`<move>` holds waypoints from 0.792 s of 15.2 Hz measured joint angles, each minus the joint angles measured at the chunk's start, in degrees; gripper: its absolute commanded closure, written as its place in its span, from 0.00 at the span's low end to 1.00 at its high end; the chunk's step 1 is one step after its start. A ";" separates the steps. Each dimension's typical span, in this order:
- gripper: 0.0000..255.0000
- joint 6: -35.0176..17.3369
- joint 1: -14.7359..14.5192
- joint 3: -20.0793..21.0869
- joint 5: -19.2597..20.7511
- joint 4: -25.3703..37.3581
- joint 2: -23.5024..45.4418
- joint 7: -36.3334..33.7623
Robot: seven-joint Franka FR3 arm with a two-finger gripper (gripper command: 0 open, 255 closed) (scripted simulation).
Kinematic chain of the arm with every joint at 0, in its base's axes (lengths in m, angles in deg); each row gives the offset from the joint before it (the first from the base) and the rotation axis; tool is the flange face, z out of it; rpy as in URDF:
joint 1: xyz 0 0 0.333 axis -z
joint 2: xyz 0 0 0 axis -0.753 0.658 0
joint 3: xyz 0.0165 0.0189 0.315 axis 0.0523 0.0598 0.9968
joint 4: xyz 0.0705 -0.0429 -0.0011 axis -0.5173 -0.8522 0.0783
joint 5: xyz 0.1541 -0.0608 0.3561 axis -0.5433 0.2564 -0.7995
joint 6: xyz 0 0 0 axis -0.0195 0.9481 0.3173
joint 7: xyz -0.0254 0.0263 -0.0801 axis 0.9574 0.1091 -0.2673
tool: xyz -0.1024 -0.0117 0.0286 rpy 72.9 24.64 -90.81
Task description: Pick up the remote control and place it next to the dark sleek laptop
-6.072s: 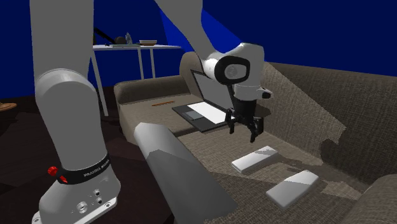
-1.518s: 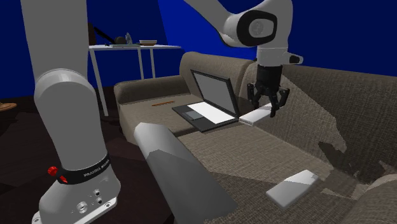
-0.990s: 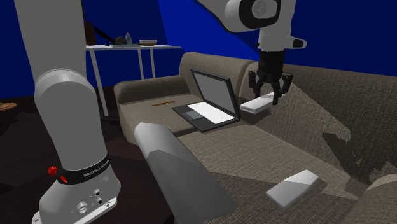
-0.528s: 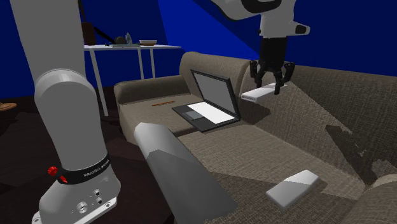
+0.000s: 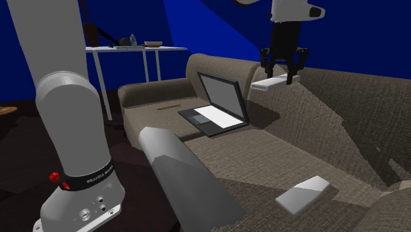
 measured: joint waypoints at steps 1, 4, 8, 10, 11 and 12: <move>1.00 0.63 -0.05 0.04 0.04 0.56 -0.08 -0.10; 1.00 2.37 -0.44 0.36 0.35 1.75 -0.67 -0.88; 1.00 2.19 -3.02 2.77 2.08 -2.09 -4.55 -6.28; 1.00 1.58 -4.36 4.30 2.92 -4.81 -6.73 -9.41; 1.00 1.53 -4.92 4.99 3.16 -5.53 -7.43 -10.76; 1.00 1.29 -5.55 5.79 3.39 -6.51 -8.17 -12.27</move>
